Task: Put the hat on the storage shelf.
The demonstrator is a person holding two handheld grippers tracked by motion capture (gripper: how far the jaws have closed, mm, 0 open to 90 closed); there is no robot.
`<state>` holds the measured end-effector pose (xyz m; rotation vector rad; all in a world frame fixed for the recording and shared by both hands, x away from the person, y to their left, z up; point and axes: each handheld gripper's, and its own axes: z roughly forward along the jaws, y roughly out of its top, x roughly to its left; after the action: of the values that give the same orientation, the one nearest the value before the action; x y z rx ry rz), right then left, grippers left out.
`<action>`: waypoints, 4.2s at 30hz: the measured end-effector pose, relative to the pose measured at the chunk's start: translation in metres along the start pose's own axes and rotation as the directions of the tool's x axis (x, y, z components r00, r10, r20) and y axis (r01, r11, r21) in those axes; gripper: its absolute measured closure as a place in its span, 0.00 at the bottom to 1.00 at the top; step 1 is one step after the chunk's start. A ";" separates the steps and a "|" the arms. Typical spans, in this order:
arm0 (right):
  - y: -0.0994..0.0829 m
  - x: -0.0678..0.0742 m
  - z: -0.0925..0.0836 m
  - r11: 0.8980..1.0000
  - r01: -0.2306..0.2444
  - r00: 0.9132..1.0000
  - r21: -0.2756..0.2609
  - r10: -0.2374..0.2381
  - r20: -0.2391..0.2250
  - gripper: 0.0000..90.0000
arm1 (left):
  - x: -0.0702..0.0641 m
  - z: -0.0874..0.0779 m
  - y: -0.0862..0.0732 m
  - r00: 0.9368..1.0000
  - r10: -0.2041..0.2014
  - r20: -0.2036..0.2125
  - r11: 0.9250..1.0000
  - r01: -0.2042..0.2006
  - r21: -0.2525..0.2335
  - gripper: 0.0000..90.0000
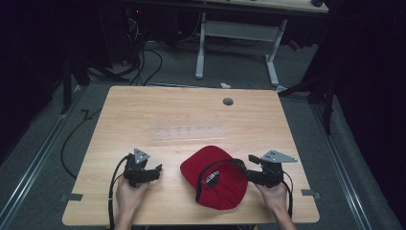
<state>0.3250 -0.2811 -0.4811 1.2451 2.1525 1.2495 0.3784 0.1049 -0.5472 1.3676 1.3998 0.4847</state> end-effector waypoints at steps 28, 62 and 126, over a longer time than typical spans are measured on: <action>-0.013 0.004 0.056 0.991 -0.006 0.997 0.131 0.015 -0.074 0.43 | -0.001 0.000 -0.001 1.000 0.008 0.003 1.000 -0.008 0.008 0.22; -0.016 0.000 0.061 0.989 0.030 0.987 0.145 -0.007 -0.158 0.89 | -0.001 0.000 -0.001 1.000 0.005 0.002 1.000 -0.005 0.006 0.23; 0.049 -0.004 0.016 0.996 -0.068 0.965 0.050 0.079 -0.250 0.95 | -0.038 -0.030 0.003 0.977 0.087 0.194 0.996 -0.080 -0.042 0.21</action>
<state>0.3633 -0.2652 -0.4497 1.2514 2.3369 1.4717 0.3454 0.0832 -0.5191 1.4111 1.1728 0.4143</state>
